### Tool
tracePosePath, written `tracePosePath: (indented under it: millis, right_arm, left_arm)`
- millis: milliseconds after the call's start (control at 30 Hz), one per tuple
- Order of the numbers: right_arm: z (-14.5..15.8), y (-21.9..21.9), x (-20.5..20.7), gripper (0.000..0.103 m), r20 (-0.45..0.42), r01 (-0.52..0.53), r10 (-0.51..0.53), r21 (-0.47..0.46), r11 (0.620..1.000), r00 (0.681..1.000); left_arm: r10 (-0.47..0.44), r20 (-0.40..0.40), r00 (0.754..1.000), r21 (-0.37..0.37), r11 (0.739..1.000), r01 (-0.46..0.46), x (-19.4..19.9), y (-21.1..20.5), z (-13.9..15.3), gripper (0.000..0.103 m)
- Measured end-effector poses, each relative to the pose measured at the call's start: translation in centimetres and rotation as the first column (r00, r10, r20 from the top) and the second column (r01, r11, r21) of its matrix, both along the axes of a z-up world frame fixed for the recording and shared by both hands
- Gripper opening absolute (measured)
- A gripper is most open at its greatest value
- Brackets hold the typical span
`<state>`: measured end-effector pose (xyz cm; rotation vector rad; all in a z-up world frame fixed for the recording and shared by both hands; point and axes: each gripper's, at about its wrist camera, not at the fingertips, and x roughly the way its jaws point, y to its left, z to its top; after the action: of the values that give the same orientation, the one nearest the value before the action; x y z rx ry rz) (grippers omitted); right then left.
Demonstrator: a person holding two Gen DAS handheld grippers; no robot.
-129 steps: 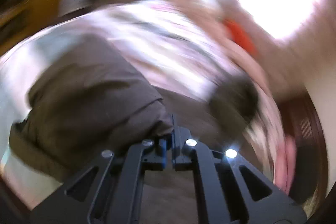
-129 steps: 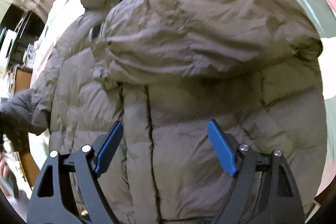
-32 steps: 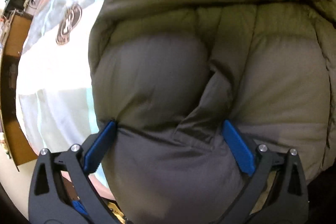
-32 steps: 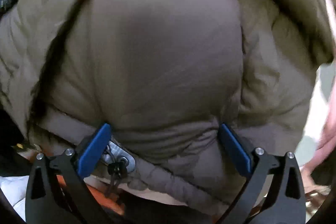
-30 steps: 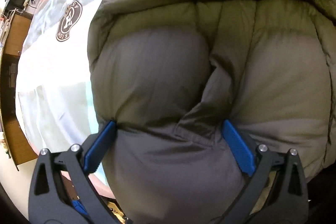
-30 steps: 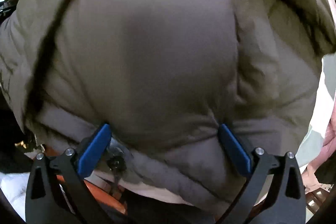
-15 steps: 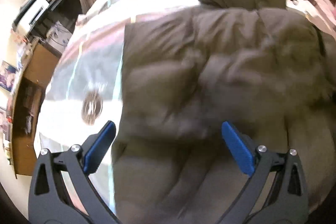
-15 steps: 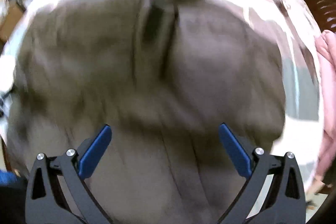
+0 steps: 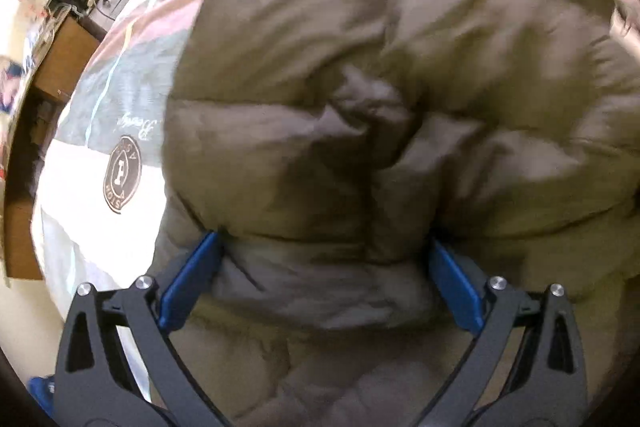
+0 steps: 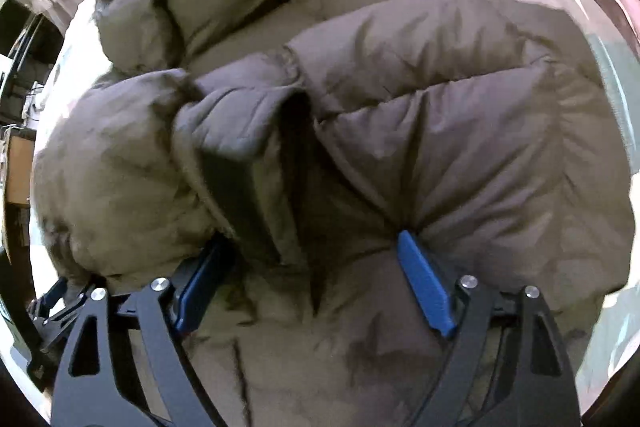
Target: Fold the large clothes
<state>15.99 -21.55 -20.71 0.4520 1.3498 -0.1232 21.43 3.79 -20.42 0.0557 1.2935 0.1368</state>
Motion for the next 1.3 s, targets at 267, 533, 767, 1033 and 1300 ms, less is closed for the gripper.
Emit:
tracePosePath:
  millis: [267,533,767,1033,1300]
  right_arm:
    - [5.4,0.8,0.3,0.08,0.271,0.077,-0.075,0.0,0.997,0.96]
    - [-2.5,1.1,2.3,0.079,0.075,0.054,-0.05,-0.048,0.997,0.996]
    - [-0.2,0.9,1.7,0.081,0.117,0.059,-0.056,-0.023,0.998,0.992]
    - [-0.5,-3.6,-0.2,0.093,0.117,0.146,-0.136,-0.083,0.986,0.984]
    - [6.2,-0.7,0.9,0.092,0.34,0.141,-0.103,-0.09,0.986,0.935]
  left_arm:
    - [0.135,0.081,0.988,-0.037,0.991,-0.132,1.7,1.8,1.0,0.101]
    - [0.096,0.01,0.995,0.048,0.994,-0.097,1.8,0.8,-2.8,0.101]
    - [0.148,0.042,0.988,-0.002,0.989,-0.148,1.2,2.0,-0.7,0.101]
    - [0.194,-0.019,0.981,-0.009,0.981,-0.194,0.8,2.8,-1.6,0.101]
    - [0.222,-0.05,0.974,-0.276,0.934,-0.227,-2.2,2.2,4.8,0.101]
